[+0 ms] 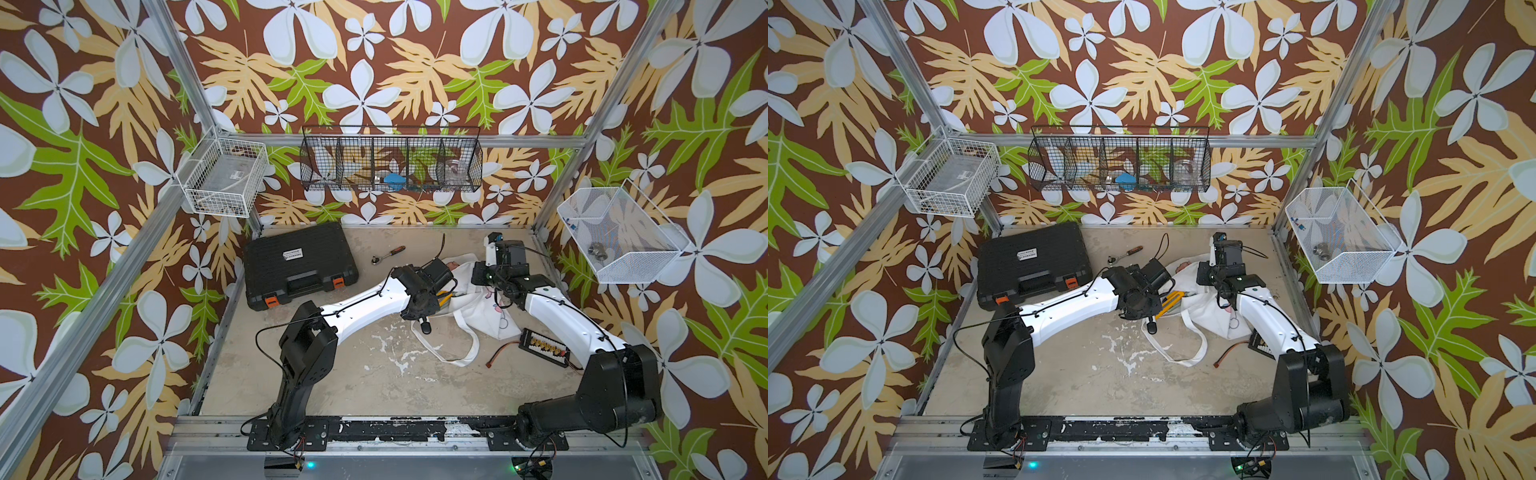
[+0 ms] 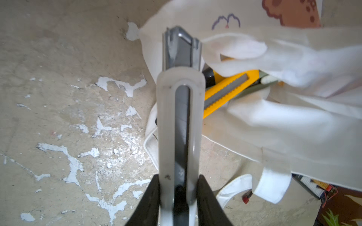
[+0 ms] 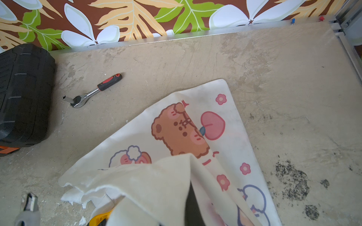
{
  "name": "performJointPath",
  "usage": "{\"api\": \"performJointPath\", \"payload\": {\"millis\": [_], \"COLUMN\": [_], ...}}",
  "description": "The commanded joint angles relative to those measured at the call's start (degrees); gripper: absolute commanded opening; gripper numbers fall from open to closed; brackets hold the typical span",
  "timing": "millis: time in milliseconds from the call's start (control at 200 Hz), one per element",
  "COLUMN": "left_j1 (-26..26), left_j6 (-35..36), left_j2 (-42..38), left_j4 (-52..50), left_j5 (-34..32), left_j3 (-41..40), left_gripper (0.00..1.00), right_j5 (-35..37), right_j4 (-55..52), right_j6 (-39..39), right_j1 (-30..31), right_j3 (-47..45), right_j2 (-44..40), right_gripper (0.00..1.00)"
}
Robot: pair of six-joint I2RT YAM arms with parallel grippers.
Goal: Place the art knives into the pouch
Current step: Place the utility knife in the pouch.
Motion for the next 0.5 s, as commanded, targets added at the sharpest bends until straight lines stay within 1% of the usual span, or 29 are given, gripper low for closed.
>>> {"api": "performJointPath", "payload": {"millis": [0,140,280,495], "left_j1": [-1.4,-3.0,-3.4,-3.4], "left_j6": [1.3,1.0,1.2,2.7], "left_j2": [0.5,1.4,2.8,5.9], "left_j4": [-1.0,-0.8,-0.8,-1.7], "left_j5": [0.2,0.7,0.7,0.2], "left_j3": [1.3,1.7,2.8,7.3], "left_gripper": [0.31,0.31,0.31,0.31], "right_j5": [0.9,1.0,1.3,1.2], "right_j4": [-0.2,-0.2,-0.3,-0.4], "right_j6": [0.1,0.1,0.1,0.0], "right_j1": [-0.1,-0.1,0.0,-0.1], "right_j3": [0.7,0.8,0.7,0.5], "right_j2": [0.4,0.6,0.3,-0.3], "right_gripper": [0.0,0.0,0.0,0.0]}}
